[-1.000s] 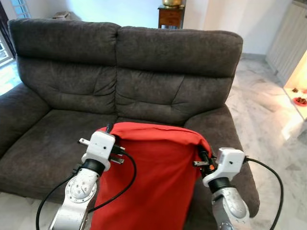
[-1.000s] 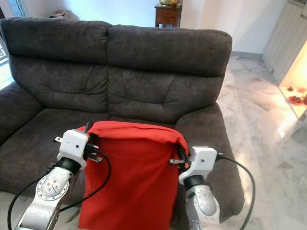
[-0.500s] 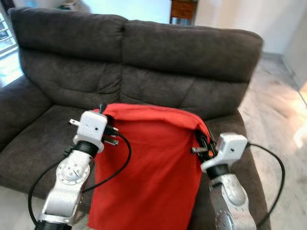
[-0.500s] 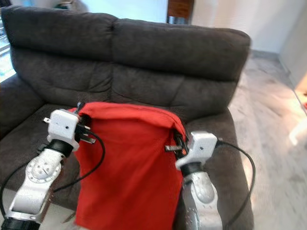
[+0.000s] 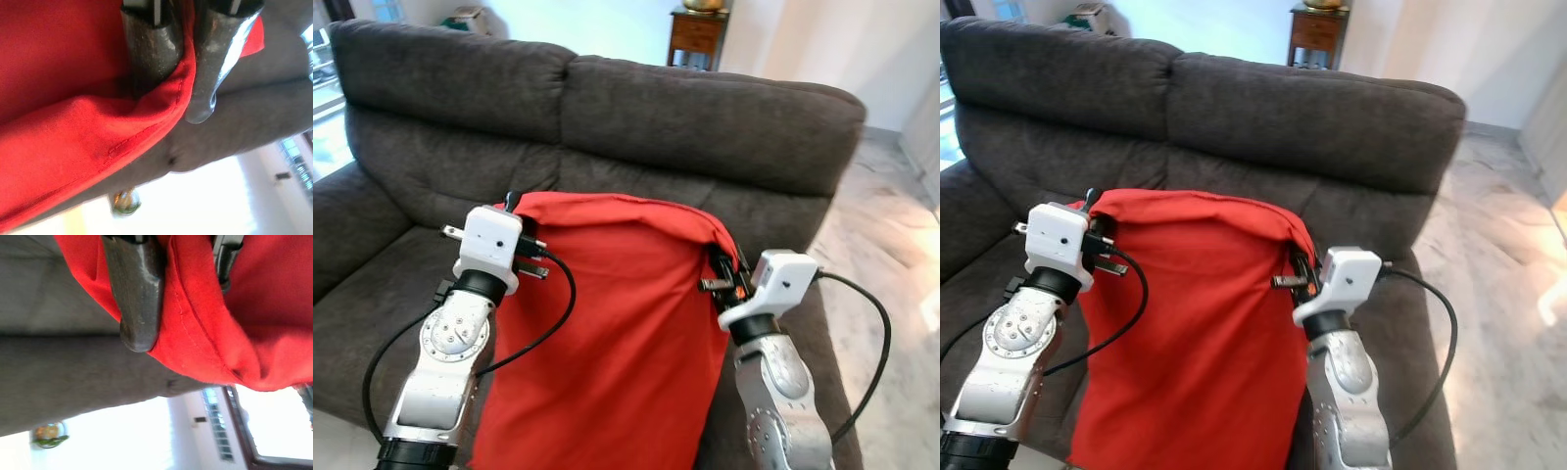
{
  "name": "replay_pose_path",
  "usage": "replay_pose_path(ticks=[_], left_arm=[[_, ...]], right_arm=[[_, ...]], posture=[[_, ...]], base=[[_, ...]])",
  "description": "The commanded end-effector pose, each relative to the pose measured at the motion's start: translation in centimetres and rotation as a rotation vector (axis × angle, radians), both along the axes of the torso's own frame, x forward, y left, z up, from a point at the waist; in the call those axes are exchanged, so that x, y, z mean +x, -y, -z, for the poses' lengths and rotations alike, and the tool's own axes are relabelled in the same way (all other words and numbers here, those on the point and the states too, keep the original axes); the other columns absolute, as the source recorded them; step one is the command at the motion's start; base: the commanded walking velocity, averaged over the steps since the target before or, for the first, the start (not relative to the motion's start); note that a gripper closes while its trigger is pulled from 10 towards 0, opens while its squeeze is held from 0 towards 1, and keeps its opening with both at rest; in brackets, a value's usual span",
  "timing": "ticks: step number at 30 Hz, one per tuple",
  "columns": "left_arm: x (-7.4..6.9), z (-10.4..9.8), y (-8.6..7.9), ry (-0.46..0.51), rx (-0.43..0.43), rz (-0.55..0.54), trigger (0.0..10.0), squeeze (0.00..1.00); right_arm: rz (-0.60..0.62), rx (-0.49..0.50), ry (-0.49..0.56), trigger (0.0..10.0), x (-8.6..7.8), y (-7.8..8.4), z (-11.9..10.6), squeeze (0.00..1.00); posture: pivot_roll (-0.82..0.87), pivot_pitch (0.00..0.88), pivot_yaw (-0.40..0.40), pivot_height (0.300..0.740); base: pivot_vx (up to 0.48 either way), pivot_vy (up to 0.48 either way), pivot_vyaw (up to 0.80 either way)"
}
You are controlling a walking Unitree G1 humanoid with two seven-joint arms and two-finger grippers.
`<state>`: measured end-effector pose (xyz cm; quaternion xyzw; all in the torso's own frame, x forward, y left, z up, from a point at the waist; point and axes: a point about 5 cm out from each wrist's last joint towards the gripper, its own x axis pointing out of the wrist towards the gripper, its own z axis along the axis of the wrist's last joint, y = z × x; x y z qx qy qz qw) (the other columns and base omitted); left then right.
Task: Move the pillow to the sofa from floor
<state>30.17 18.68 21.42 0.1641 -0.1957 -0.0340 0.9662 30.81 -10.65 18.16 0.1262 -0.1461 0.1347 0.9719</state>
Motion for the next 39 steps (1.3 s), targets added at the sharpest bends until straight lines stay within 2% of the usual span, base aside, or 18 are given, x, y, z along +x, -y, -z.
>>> replay_pose_path(ticks=[1,3,7,8,12,13,19,24,30,31,32,33,34,35,36,39], left_arm=[[-0.3,-1.3,-0.2,0.042,-0.027,0.011,10.0,0.0],[-0.5,0.4,0.6,-0.067,-0.019,0.101,10.0,0.0],[-1.0,2.0,1.5,-0.138,0.001,0.164,10.0,0.0],[-1.1,2.6,1.7,-0.165,-0.001,0.174,10.0,0.0],[-1.2,3.5,2.0,-0.209,0.03,0.187,10.0,0.0],[-1.3,4.0,2.2,-0.23,0.067,0.199,10.0,0.0],[-1.5,4.3,2.0,-0.257,0.084,0.194,10.0,0.0],[-1.5,4.4,1.8,-0.268,0.104,0.181,10.0,0.0],[-1.8,4.7,2.5,-0.273,0.11,0.224,10.0,0.0],[-1.8,4.7,2.6,-0.273,0.111,0.225,10.0,0.44],[-1.8,4.7,2.6,-0.273,0.111,0.225,10.0,0.44],[-1.8,4.7,2.6,-0.273,0.111,0.225,10.0,0.76],[-1.8,4.7,2.6,-0.273,0.112,0.225,10.0,0.76],[-1.8,4.7,2.6,-0.272,0.111,0.225,10.0,1.0],[-1.8,4.6,2.6,-0.271,0.112,0.225,10.0,1.0],[-1.8,4.6,2.6,-0.267,0.111,0.223,10.0,1.0]], right_arm=[[0.138,0.038,0.062,10.0,0.2,2.7,-1.2,0.0],[0.159,0.038,0.046,10.0,0.3,3.0,-1.0,0.0],[0.1,0.006,0.012,10.0,0.2,2.3,-0.1,0.0],[0.081,-0.035,-0.007,10.0,0.1,1.9,0.5,0.0],[0.098,-0.076,-0.045,10.0,0.1,2.0,1.6,0.0],[0.117,-0.071,-0.065,10.0,0.2,2.2,1.9,0.0],[0.154,-0.069,-0.086,10.0,0.4,2.9,2.2,0.0],[0.145,-0.08,-0.095,10.0,0.4,2.8,2.5,0.0],[0.137,-0.08,-0.104,10.0,0.3,2.6,2.8,0.0],[0.135,-0.079,-0.104,10.0,0.3,2.5,2.8,0.0],[0.135,-0.079,-0.104,10.0,0.3,2.5,2.8,0.0],[0.134,-0.078,-0.104,10.0,0.3,2.6,2.8,0.08],[0.134,-0.079,-0.104,10.0,0.3,2.6,2.8,0.08],[0.134,-0.079,-0.105,10.0,0.3,2.6,2.8,0.57],[0.134,-0.081,-0.104,10.0,0.3,2.6,2.8,0.76],[0.131,-0.097,-0.095,10.0,0.3,2.4,2.7,0.76]], posture=[[0.23,0.052,-0.006,0.74],[0.23,0.053,-0.007,0.74],[0.23,0.057,-0.009,0.74],[0.23,0.058,-0.01,0.74],[0.23,0.058,-0.012,0.74],[0.23,0.058,-0.013,0.74],[0.23,0.059,-0.015,0.74],[0.23,0.061,-0.018,0.74],[0.23,0.063,-0.019,0.74],[0.23,0.065,-0.019,0.74],[0.23,0.065,-0.019,0.74],[0.23,0.065,-0.019,0.74],[0.23,0.065,-0.021,0.74],[0.23,0.065,-0.02,0.74],[0.23,0.066,-0.021,0.74],[0.23,0.066,-0.021,0.74]], base=[[0.345,0.0,0.0],[0.0,0.0,0.0],[0.0,0.0,0.0],[0.0,0.0,0.0],[0.0,0.0,0.0],[0.0,0.0,0.0],[0.0,0.0,0.0],[0.0,0.0,0.0],[0.0,0.0,0.0],[0.0,0.0,0.0],[0.0,0.0,0.0],[0.0,0.0,0.0],[0.0,0.0,0.0],[0.0,0.0,0.0],[0.0,0.0,0.0],[0.0,0.0,0.0]])
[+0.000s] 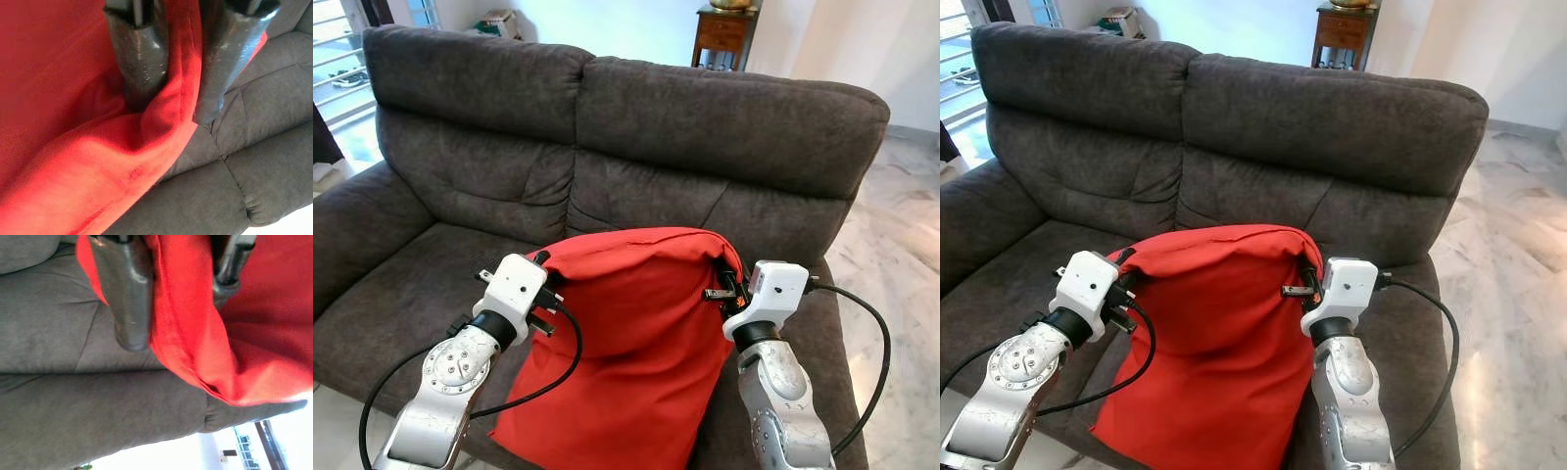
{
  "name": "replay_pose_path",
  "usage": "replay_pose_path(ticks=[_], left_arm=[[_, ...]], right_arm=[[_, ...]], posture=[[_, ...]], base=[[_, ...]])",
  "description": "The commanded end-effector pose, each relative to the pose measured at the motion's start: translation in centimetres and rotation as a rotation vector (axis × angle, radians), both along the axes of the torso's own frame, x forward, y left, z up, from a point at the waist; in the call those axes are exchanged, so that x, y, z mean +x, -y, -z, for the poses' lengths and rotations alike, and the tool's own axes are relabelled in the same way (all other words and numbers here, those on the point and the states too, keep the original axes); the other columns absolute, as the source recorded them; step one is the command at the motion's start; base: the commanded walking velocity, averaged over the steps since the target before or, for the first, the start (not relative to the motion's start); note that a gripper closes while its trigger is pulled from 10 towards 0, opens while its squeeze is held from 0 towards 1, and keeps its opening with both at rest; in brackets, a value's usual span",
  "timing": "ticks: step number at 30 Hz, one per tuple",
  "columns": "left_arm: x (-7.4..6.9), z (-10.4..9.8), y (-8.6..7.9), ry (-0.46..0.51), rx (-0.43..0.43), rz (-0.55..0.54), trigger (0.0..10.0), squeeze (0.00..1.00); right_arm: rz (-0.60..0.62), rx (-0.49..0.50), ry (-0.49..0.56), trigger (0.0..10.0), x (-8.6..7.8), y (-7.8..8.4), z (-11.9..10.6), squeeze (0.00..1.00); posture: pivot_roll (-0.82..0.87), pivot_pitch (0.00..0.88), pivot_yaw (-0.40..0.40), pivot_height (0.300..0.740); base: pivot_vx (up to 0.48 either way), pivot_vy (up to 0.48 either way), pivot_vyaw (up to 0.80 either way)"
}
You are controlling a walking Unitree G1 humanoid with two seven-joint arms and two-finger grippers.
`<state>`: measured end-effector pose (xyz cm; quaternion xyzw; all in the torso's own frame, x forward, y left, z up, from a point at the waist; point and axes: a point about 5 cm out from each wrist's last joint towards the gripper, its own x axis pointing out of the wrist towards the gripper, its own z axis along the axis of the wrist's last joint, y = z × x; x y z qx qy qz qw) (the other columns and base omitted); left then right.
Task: Move the pillow to the sofa from floor
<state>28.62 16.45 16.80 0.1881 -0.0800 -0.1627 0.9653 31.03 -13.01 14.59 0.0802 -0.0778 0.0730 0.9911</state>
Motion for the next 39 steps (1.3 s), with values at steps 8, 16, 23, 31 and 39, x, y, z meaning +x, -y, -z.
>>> replay_pose_path(ticks=[8,16,23,31,39], left_arm=[[-0.2,-0.1,0.5,0.003,-0.002,0.024,10.0,1.0],[-0.2,1.2,-0.8,-0.023,0.001,-0.057,10.0,0.0],[-1.5,6.2,-5.2,-0.177,-0.002,-0.223,10.0,0.0],[-6.4,12.7,-10.0,-0.393,0.012,-0.438,10.0,0.0],[-9.9,17.6,-9.9,-0.562,0.009,-0.471,10.0,0.0]], right_arm=[[0.031,0.0,0.062,10.0,0.1,0.2,-1.0,1.0],[0.089,-0.023,0.05,10.0,0.2,1.4,-0.7,0.0],[0.284,-0.001,-0.142,10.0,0.3,7.9,4.4,0.0],[0.616,-0.178,-0.52,10.0,-5.8,18.1,11.8,0.0],[0.709,-0.212,-0.818,10.0,-12.8,20.3,17.1,0.0]], posture=[[0.23,0.068,-0.019,0.74],[0.23,0.067,-0.02,0.74],[0.23,0.062,-0.016,0.74],[0.23,0.057,-0.015,0.74],[0.19,0.005,-0.006,0.74]], base=[[0.0,0.0,0.0],[0.0,0.0,0.0],[0.0,0.0,0.0],[0.0,0.0,0.0],[0.0,0.0,0.0]])
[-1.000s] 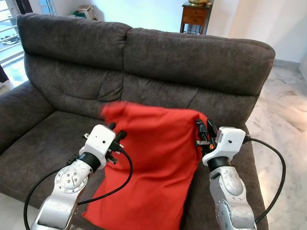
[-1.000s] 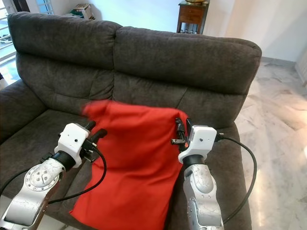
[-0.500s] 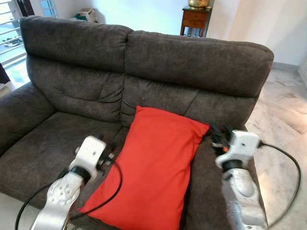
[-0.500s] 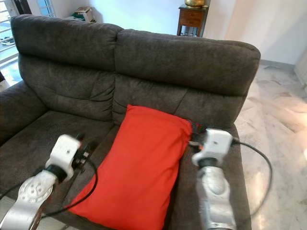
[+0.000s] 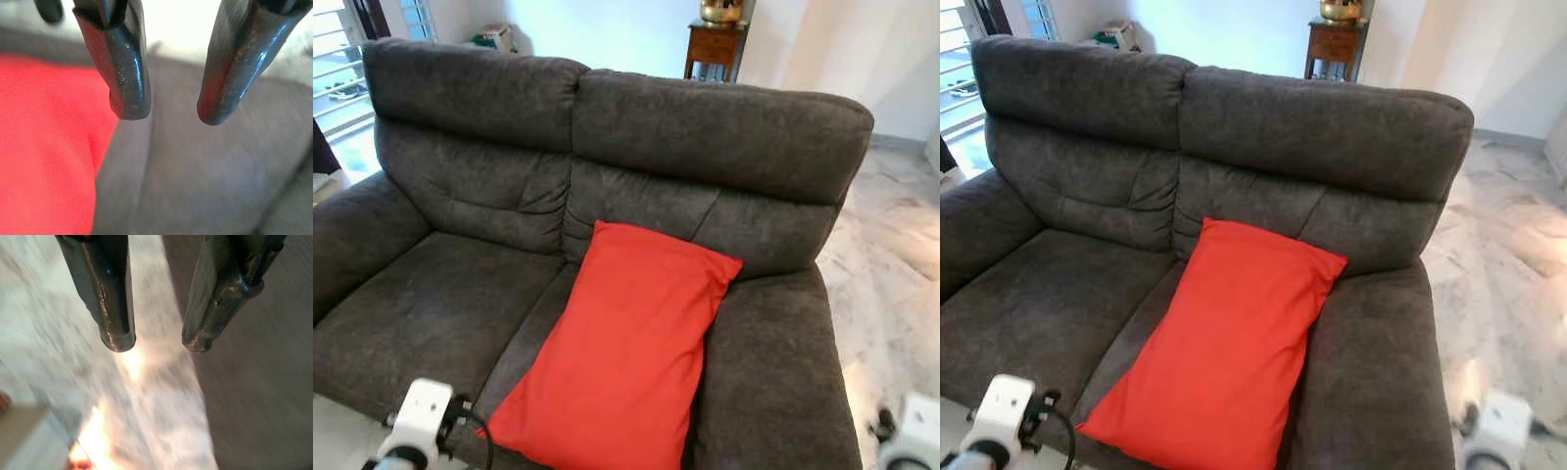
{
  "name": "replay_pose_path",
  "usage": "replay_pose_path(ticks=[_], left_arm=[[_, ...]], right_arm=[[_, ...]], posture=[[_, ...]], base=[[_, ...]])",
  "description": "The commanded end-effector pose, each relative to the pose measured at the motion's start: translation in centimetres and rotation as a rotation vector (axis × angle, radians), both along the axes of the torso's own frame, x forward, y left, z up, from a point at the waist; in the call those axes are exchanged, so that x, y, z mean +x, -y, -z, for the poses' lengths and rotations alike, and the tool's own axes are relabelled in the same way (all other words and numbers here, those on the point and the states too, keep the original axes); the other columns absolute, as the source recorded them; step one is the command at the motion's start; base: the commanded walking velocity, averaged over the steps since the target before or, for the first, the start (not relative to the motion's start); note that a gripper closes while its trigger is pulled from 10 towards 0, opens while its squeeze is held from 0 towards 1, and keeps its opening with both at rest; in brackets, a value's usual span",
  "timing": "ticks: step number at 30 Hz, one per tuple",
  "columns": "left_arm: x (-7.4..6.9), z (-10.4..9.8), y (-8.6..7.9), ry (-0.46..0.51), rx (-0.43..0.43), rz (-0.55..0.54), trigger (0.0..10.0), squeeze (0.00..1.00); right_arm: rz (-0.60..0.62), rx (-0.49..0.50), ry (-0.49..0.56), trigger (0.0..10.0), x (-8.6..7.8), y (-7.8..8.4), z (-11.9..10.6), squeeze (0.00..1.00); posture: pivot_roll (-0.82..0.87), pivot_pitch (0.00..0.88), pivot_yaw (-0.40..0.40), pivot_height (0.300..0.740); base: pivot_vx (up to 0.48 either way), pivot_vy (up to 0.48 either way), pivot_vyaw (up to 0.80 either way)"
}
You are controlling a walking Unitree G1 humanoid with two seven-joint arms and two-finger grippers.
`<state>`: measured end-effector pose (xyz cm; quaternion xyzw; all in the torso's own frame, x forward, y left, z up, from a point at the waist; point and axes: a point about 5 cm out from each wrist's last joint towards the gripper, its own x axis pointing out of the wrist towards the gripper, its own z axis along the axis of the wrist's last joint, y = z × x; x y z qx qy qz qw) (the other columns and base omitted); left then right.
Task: Move the pillow to the sofa from floor
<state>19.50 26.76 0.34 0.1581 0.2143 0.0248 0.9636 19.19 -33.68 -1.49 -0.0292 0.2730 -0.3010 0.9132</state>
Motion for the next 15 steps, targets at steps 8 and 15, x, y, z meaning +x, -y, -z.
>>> replay_pose_path(ticks=[8,15], left_arm=[[-0.7,4.4,3.1,-0.159,-0.079,0.022,10.0,0.0],[-0.1,5.9,5.4,-0.216,-0.123,0.039,10.0,0.0]], right_arm=[[-0.023,0.091,-0.236,10.0,-5.8,-2.1,4.5,0.0],[-0.003,0.118,-0.342,10.0,-8.1,-2.9,6.0,0.0]], posture=[[0.11,0.0,-0.001,0.74],[0.06,0.0,-0.002,0.74]], base=[[0.0,0.0,0.0],[0.0,0.0,0.0]])
